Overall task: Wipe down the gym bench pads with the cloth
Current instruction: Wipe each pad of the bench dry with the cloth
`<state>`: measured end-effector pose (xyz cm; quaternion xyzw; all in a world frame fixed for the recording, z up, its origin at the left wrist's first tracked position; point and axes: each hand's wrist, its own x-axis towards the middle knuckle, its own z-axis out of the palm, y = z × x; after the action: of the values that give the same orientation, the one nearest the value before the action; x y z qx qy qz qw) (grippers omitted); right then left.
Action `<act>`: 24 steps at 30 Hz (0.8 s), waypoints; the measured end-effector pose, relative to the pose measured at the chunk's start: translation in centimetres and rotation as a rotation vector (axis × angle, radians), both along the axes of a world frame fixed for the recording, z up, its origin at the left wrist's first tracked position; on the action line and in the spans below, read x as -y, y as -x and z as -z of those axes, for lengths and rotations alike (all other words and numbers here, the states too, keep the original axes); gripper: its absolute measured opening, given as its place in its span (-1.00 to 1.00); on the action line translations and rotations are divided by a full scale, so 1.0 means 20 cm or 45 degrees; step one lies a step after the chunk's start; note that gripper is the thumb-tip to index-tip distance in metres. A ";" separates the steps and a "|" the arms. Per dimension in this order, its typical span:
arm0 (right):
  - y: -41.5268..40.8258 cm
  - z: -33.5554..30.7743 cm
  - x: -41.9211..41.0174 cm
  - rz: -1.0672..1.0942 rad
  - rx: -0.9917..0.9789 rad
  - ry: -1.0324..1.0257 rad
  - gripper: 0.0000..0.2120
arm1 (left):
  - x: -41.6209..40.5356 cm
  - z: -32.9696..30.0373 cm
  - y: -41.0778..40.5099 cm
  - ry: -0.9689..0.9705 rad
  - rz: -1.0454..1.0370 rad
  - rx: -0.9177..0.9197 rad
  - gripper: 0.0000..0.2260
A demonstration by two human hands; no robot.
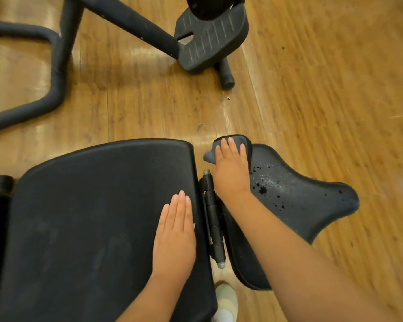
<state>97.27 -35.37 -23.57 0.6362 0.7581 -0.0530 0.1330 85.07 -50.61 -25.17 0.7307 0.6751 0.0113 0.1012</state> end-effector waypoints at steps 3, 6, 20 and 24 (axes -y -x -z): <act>-0.04 0.00 0.18 -0.063 -0.087 -0.063 -0.42 | -0.01 -0.01 -0.01 -0.006 0.017 -0.029 -0.52; -0.08 0.01 0.39 -0.066 -0.188 -0.138 -0.37 | -0.01 -0.02 0.00 -0.014 0.038 -0.062 -0.52; -0.48 0.14 1.36 -0.120 -0.377 -0.174 -0.50 | -0.01 -0.02 0.00 0.021 0.010 -0.111 -0.47; -0.43 0.10 1.29 -0.028 -0.420 -0.133 -0.40 | 0.00 -0.01 0.00 0.001 0.019 -0.116 -0.52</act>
<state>105.88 -61.15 -25.65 0.6165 0.7784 -0.1156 -0.0258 85.11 -50.57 -24.98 0.7354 0.6735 -0.0232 0.0708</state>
